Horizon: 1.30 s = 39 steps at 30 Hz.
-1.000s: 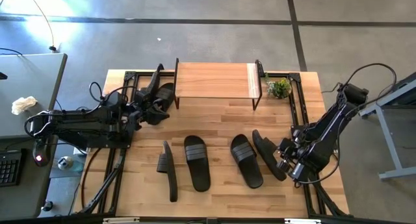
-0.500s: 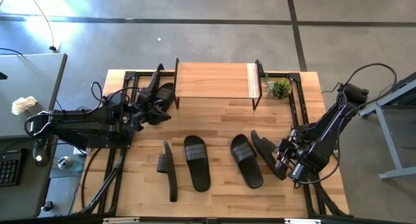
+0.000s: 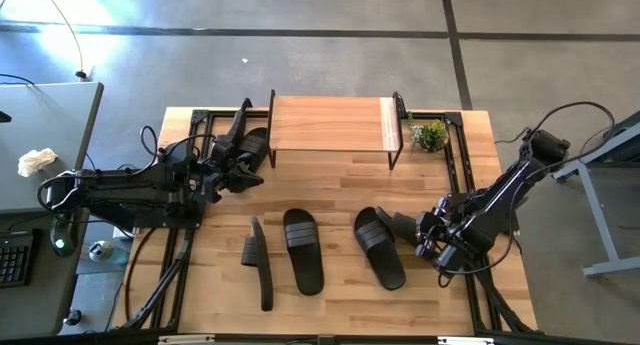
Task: Pick and place slides into the shelf
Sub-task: Put the black slipper on the shelf
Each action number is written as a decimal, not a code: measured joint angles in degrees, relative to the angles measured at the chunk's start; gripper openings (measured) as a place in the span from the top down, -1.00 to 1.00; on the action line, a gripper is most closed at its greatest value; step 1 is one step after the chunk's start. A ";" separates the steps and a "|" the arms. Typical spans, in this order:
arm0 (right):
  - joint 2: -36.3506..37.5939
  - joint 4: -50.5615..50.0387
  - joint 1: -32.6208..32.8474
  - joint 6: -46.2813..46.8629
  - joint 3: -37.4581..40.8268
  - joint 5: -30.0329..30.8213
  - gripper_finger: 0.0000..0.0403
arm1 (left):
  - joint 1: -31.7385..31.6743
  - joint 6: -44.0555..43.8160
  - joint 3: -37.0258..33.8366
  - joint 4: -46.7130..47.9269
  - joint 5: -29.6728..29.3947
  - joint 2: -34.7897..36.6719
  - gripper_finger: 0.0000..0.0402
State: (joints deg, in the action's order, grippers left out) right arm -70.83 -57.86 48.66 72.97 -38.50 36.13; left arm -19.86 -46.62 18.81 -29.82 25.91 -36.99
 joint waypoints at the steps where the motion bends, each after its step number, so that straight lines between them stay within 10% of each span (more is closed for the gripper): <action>1: -0.02 -0.03 -0.32 0.02 0.12 0.20 -0.01 | 0.00 0.01 0.00 0.00 0.00 0.00 1.00; 9: -0.02 0.91 -2.70 -4.08 0.13 3.45 0.10 | 0.02 0.10 0.00 0.00 -0.64 0.00 1.00; 24: -0.02 6.12 -6.70 -7.48 0.13 3.27 0.94 | 0.02 0.10 0.00 -0.02 -3.98 0.00 1.00; 39: -0.07 -6.39 -6.70 -10.06 -14.12 5.45 0.99 | 0.02 -0.10 0.00 -0.04 -6.47 0.00 1.00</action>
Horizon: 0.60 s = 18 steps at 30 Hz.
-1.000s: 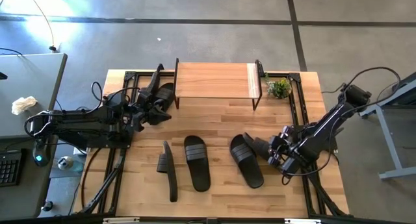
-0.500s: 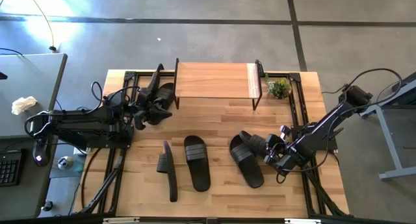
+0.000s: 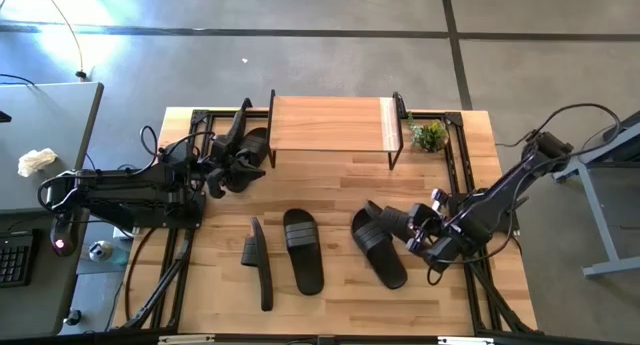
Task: Pick and place slides into the shelf
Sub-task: Put the black slipper on the shelf
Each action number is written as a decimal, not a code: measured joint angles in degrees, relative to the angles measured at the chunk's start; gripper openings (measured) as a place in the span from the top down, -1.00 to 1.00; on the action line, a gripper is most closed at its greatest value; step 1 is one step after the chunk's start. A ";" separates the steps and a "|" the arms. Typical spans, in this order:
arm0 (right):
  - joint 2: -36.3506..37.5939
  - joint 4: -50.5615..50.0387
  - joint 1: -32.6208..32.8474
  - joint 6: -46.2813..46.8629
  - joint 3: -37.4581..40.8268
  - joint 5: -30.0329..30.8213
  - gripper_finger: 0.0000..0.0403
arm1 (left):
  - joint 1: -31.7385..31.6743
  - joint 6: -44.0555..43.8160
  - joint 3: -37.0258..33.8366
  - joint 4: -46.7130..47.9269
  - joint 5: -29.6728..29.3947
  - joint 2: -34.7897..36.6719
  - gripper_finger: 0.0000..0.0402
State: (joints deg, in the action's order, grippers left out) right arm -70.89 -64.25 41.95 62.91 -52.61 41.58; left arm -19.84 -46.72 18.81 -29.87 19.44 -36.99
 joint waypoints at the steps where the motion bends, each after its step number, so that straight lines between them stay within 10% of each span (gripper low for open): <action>1: 0.00 -1.30 0.00 -0.94 -1.98 1.04 0.99 | 0.00 0.00 0.00 0.00 -0.01 0.00 1.00; 18: 0.02 -4.68 -13.18 -23.71 -33.26 18.20 1.00 | 0.00 0.00 0.00 0.00 -0.09 0.00 1.00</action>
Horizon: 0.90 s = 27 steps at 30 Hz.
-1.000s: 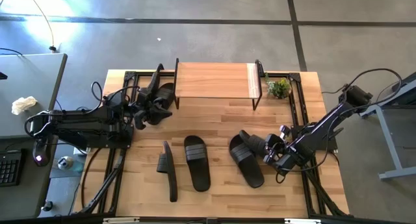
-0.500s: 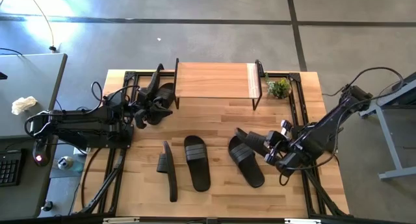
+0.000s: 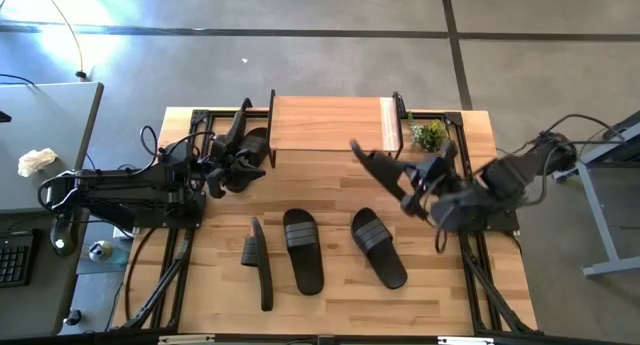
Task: Pick and place slides into the shelf
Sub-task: Put the black slipper on the shelf
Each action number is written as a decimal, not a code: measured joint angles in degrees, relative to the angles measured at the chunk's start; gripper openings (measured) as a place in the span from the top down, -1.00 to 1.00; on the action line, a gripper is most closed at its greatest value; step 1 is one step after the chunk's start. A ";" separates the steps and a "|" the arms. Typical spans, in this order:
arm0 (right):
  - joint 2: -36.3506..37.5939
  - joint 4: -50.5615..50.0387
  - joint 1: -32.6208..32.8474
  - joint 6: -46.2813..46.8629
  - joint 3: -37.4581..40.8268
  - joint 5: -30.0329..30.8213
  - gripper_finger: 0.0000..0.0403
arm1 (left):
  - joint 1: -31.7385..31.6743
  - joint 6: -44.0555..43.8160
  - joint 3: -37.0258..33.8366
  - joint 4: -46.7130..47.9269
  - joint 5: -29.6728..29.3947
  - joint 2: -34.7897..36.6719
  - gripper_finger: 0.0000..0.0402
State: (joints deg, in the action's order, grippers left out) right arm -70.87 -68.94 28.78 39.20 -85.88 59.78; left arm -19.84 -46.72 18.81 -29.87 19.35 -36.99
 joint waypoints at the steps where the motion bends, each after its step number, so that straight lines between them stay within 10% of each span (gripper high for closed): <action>1: 0.00 0.37 -1.73 -2.05 -0.88 0.27 1.00 | 0.00 0.01 0.00 0.00 0.00 0.00 1.00; 18: -8.96 27.46 -34.25 -27.98 -3.72 -6.04 1.00 | 0.00 -0.20 0.00 0.02 0.90 -0.02 1.00; 27: -21.48 17.53 -44.21 -25.63 -10.66 -9.00 1.00 | 0.00 1.37 0.00 0.04 0.92 -0.02 1.00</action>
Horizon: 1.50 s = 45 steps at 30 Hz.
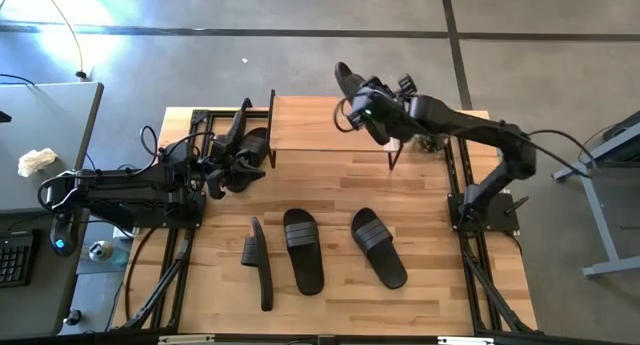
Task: Pick and place slides into the shelf
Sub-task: Put the black slipper on the shelf
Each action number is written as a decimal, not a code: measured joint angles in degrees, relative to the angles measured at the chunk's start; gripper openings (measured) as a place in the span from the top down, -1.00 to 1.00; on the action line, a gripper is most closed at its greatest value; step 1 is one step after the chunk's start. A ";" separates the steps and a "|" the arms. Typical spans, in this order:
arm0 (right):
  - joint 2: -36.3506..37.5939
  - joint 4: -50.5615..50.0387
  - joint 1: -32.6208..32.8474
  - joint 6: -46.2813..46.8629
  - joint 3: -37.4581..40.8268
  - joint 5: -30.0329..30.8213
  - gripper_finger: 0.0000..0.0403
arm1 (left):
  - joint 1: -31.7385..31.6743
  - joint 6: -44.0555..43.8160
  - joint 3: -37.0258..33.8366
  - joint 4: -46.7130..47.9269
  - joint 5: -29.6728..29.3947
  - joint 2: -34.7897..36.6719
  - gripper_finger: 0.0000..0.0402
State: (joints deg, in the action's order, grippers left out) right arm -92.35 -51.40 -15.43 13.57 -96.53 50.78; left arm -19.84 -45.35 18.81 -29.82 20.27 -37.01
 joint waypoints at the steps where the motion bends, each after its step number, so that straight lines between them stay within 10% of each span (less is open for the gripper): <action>1: -1.39 -1.81 -0.57 1.16 -1.28 0.05 1.00 | -0.01 0.20 0.00 0.04 -0.01 0.01 1.00; 20: -13.75 -27.76 -2.96 14.72 -10.49 -0.04 1.00 | -0.02 0.05 0.00 0.51 0.32 0.01 1.00; 45: -13.73 -28.72 -4.99 10.40 -10.42 -8.32 0.94 | 0.00 0.00 0.00 2.39 1.05 0.00 1.00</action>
State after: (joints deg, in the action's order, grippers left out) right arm -106.08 -80.12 -20.42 23.97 -106.96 42.45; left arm -19.84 -45.35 18.81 -27.43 21.32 -37.01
